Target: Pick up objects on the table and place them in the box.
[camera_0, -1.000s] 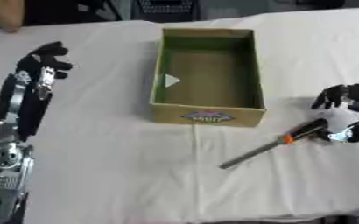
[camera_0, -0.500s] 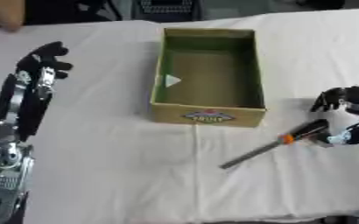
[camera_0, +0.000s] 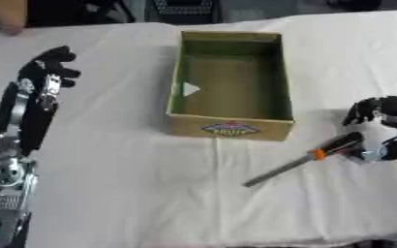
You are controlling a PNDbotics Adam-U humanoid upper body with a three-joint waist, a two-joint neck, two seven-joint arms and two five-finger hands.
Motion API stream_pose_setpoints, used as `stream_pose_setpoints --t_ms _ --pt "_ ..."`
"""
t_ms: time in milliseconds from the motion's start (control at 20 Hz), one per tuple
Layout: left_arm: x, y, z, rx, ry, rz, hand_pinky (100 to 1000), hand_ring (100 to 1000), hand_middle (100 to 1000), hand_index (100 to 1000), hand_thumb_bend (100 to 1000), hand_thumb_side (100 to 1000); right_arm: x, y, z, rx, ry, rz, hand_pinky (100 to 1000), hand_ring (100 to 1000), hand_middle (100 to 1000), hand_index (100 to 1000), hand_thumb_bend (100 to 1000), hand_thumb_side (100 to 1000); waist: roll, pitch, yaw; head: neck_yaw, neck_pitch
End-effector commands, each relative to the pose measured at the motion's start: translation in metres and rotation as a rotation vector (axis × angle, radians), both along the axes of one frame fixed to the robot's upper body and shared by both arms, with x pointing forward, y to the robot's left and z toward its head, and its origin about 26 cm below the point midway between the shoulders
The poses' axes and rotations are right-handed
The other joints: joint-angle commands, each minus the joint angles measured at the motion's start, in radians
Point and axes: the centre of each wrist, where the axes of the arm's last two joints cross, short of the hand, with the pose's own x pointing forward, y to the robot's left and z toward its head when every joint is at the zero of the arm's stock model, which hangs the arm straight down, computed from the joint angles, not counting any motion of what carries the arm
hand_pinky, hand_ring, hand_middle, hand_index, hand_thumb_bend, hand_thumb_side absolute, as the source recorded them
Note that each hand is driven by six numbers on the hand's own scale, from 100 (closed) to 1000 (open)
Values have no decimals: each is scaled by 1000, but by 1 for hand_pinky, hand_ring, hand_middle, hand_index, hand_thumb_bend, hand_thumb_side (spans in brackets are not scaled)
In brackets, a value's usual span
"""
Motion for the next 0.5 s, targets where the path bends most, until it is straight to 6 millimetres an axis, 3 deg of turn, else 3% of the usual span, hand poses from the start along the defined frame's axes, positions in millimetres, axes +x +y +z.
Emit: stream_pose_setpoints --t_ms 50,500 --pt "-1 -1 8 7 -27 -13 703 721 784 889 113 1000 -1 -3 6 -47 -9 9 606 657 690 750 442 429 -1 -13 0 -5 -1" --pt "-2 -1 8 8 -27 -13 703 722 784 889 113 1000 -13 15 19 -174 -147 74 617 666 694 703 418 468 0 -13 -4 -1 -1"
